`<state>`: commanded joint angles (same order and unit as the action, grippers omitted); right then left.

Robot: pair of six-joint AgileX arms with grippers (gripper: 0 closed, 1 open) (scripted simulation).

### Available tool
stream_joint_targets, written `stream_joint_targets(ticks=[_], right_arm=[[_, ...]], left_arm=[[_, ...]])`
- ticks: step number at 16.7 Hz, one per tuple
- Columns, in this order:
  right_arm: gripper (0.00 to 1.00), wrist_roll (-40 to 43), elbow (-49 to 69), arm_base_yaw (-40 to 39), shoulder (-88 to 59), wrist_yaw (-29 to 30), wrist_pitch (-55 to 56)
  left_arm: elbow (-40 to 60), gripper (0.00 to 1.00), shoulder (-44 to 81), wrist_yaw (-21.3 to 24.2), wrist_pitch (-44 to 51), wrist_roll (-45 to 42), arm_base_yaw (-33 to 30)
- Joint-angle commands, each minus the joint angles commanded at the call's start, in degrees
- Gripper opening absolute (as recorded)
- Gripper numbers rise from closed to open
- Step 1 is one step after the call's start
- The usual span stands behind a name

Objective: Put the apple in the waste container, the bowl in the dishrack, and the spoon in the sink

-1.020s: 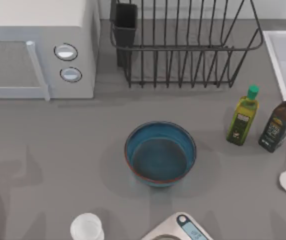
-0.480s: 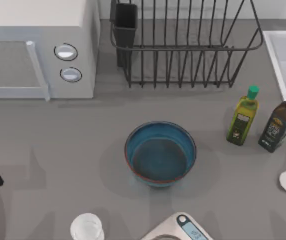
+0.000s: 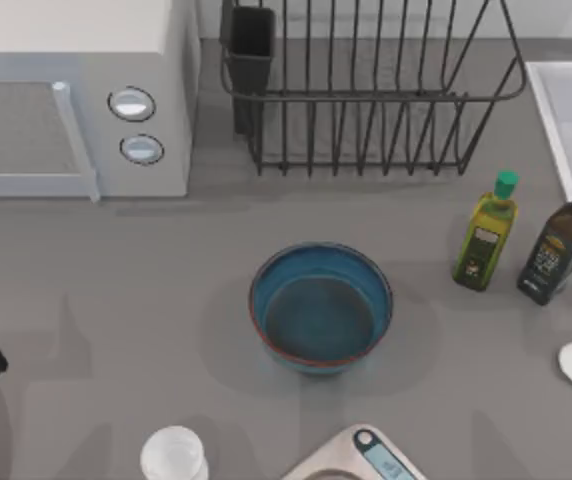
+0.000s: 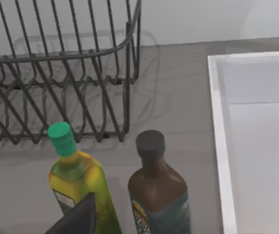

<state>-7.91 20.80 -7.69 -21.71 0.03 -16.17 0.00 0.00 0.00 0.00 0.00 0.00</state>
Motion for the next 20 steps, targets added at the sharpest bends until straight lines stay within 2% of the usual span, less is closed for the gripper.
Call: stream_joint_targets(ticks=[12, 16, 20], right_arm=[[1.00, -20.92, 60.00, -20.35, -71.69, 0.07, -42.80], [1.00, -25.94, 73.88, -25.23, -87.35, 0.08, -53.05], [1.00, -28.54, 81.22, -27.76, -95.38, 0.09, -58.38]], left_arm=[[0.00, 1.00, 0.00, 0.00, 0.00, 0.00, 0.00], [0.00, 1.00, 0.00, 0.00, 0.00, 0.00, 0.00], [0.00, 1.00, 0.00, 0.00, 0.00, 0.00, 0.00]])
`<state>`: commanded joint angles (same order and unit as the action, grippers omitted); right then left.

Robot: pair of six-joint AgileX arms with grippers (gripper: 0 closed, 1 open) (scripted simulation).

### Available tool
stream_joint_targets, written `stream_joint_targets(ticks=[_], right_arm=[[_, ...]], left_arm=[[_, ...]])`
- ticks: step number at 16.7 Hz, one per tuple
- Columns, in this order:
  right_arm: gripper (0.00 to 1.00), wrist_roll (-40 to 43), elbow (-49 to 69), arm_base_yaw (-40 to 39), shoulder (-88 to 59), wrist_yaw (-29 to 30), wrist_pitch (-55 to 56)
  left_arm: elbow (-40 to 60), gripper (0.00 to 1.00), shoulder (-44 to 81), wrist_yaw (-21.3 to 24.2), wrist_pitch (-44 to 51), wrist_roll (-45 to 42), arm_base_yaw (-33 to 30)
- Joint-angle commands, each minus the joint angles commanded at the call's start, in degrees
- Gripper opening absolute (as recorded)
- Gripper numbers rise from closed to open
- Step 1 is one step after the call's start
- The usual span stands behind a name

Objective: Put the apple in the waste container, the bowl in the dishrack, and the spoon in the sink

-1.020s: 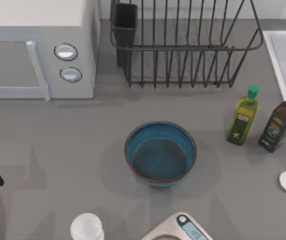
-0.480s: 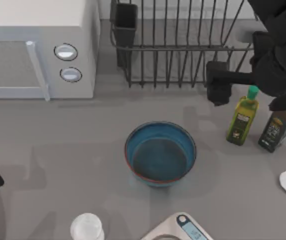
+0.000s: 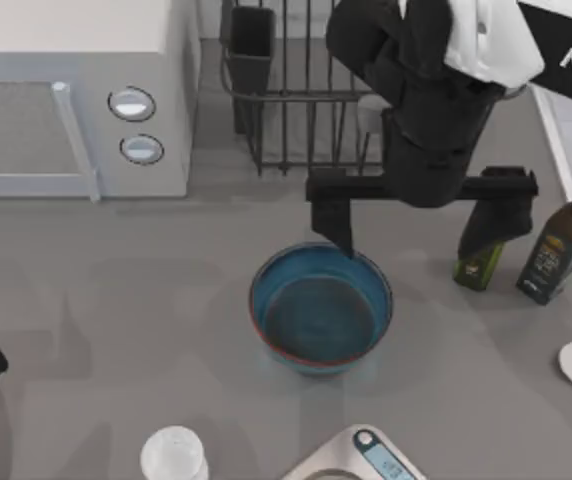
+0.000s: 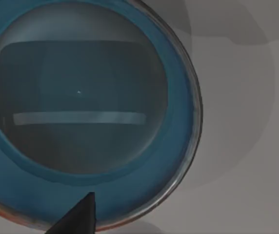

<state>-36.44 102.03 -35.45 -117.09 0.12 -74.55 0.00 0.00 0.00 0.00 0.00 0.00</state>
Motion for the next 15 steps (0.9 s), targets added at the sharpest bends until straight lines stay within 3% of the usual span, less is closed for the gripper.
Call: stream_joint_targets(ticks=[7, 15], right_arm=[[1.00, -0.04, -0.56, 0.06, -0.63, -0.01, 0.71], [1.00, -0.46, -14.30, -0.45, -4.70, 0.01, 18.89]], left_arm=[[0.00, 1.00, 0.00, 0.00, 0.00, 0.00, 0.00], [0.00, 1.00, 0.00, 0.00, 0.00, 0.00, 0.00]])
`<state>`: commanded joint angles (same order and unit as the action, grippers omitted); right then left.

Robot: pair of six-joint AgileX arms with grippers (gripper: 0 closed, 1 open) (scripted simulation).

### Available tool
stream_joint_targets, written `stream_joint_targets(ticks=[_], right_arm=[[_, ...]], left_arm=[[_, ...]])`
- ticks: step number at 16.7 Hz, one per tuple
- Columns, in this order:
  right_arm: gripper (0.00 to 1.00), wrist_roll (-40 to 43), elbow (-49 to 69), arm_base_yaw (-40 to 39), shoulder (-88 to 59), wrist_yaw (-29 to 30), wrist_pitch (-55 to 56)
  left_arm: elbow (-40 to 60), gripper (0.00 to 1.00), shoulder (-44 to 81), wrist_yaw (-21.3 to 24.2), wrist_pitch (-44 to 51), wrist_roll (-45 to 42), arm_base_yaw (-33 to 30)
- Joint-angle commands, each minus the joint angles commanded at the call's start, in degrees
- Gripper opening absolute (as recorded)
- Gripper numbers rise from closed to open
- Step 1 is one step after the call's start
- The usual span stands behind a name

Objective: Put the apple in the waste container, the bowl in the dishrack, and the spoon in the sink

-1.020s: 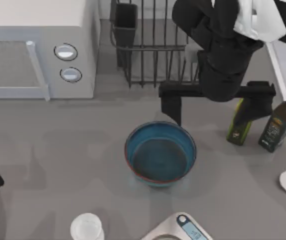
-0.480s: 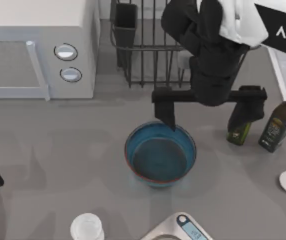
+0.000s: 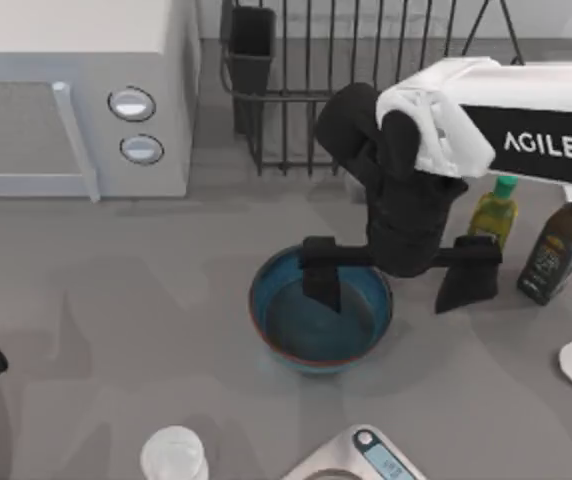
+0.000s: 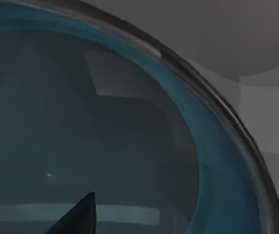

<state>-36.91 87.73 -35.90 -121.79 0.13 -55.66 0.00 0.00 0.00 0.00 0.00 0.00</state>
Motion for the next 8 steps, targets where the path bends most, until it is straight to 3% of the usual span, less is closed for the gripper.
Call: stream_joint_targets(ticks=[5, 8], right_arm=[[1.00, 0.08, -1.32, 0.13, -0.48, 0.03, 1.50], [0.77, 0.08, -1.32, 0.13, -0.48, 0.03, 1.50]], left_arm=[[0.00, 1.00, 0.00, 0.00, 0.00, 0.00, 0.00], [0.00, 1.00, 0.00, 0.00, 0.00, 0.00, 0.00]])
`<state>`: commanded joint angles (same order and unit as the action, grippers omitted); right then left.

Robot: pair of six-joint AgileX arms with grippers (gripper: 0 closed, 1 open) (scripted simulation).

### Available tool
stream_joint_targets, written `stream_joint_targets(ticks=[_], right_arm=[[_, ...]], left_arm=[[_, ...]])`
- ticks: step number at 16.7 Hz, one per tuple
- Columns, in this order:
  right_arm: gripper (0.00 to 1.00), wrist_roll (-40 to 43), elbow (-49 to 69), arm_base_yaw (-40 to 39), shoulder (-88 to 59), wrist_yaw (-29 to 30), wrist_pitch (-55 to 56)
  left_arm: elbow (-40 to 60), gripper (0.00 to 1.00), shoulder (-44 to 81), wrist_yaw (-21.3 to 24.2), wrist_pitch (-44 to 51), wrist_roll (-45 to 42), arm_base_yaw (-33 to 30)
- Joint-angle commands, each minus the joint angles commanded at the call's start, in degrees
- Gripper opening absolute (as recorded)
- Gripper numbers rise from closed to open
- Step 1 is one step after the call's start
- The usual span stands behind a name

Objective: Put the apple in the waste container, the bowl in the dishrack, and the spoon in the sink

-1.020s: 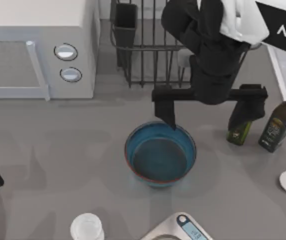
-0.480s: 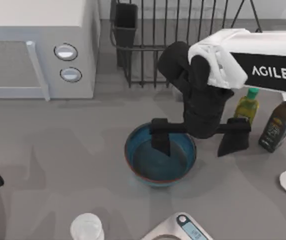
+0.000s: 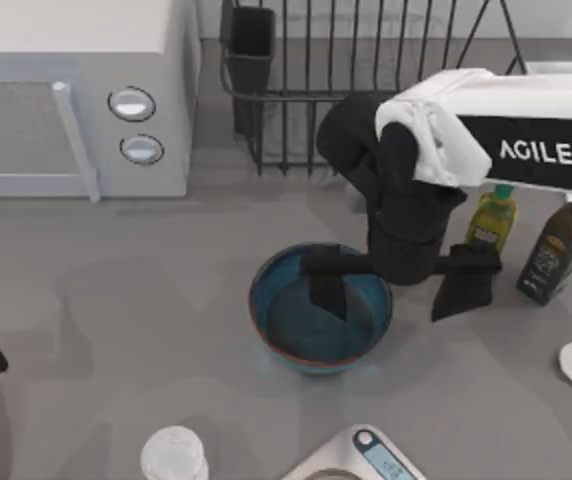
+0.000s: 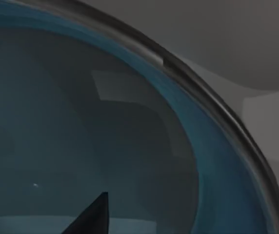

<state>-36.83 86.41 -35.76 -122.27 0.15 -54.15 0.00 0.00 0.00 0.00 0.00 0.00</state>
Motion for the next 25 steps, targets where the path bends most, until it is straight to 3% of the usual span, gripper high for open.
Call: stream_joint_targets(ticks=[10, 20, 25], right_arm=[[0.02, 0.00, 0.00, 0.00, 0.00, 0.00, 0.00], [0.00, -0.02, 0.17, -0.01, 0.17, 0.00, -0.21], [0.00, -0.08, 5.73, -0.28, 1.42, -0.09, -7.40]], left_arm=[[0.00, 1.00, 0.00, 0.00, 0.00, 0.00, 0.00], [0.00, 1.00, 0.00, 0.00, 0.00, 0.00, 0.00], [0.00, 1.00, 0.00, 0.00, 0.00, 0.00, 0.00]])
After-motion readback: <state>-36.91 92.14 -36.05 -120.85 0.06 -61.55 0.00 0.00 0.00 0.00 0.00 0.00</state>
